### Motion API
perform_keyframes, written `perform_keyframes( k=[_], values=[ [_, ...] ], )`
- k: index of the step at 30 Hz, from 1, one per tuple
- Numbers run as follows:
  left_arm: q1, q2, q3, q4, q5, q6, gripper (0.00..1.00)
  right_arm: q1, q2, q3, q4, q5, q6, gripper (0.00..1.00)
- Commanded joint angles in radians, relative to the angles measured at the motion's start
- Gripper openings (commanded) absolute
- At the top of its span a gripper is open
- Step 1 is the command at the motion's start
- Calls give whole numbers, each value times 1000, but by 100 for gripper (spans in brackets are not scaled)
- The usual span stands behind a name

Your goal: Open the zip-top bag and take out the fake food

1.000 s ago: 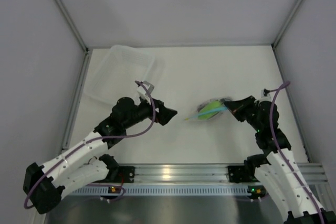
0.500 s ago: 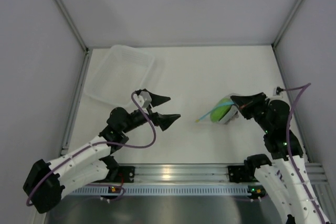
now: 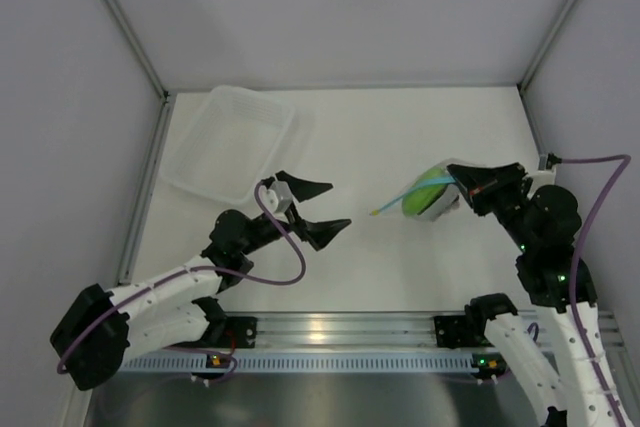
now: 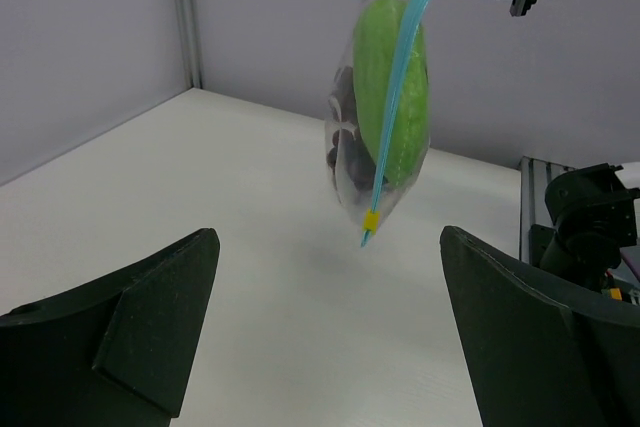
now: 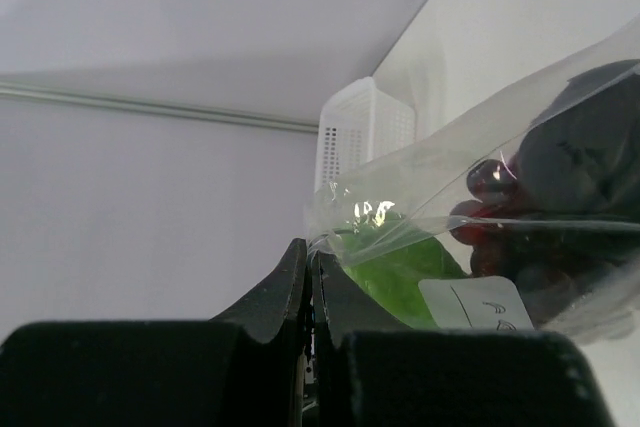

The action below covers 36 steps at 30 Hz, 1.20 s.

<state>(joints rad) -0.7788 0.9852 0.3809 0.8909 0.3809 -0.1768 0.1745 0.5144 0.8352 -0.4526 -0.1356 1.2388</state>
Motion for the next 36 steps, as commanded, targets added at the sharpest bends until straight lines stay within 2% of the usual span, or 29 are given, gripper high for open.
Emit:
perform_keyframes(
  k=[1,11,18,24,30,31,32,35,36],
  values=[
    [-7,21,9,148,29,-27,98,0,-4,67,94,-39,36,0],
    [-37,70,56,148,154,-47,96,0,7,130,127,-67,71,0],
    [-46,138,93,190,125,-50,93,2,15,147,181,-116,105,0],
    [-56,190,134,244,150,-75,81,2,9,162,201,-139,134,0],
    [-74,204,162,249,181,-84,73,2,-2,166,216,-142,152,0],
    [-76,208,165,249,184,-85,70,0,-2,166,221,-145,160,0],
    [-79,213,173,249,184,-87,63,2,-5,163,229,-147,168,0],
    [-85,224,179,264,184,-95,58,2,-8,159,242,-150,179,0],
    [-88,231,181,279,182,-99,52,0,-10,156,250,-151,182,0]
  ],
)
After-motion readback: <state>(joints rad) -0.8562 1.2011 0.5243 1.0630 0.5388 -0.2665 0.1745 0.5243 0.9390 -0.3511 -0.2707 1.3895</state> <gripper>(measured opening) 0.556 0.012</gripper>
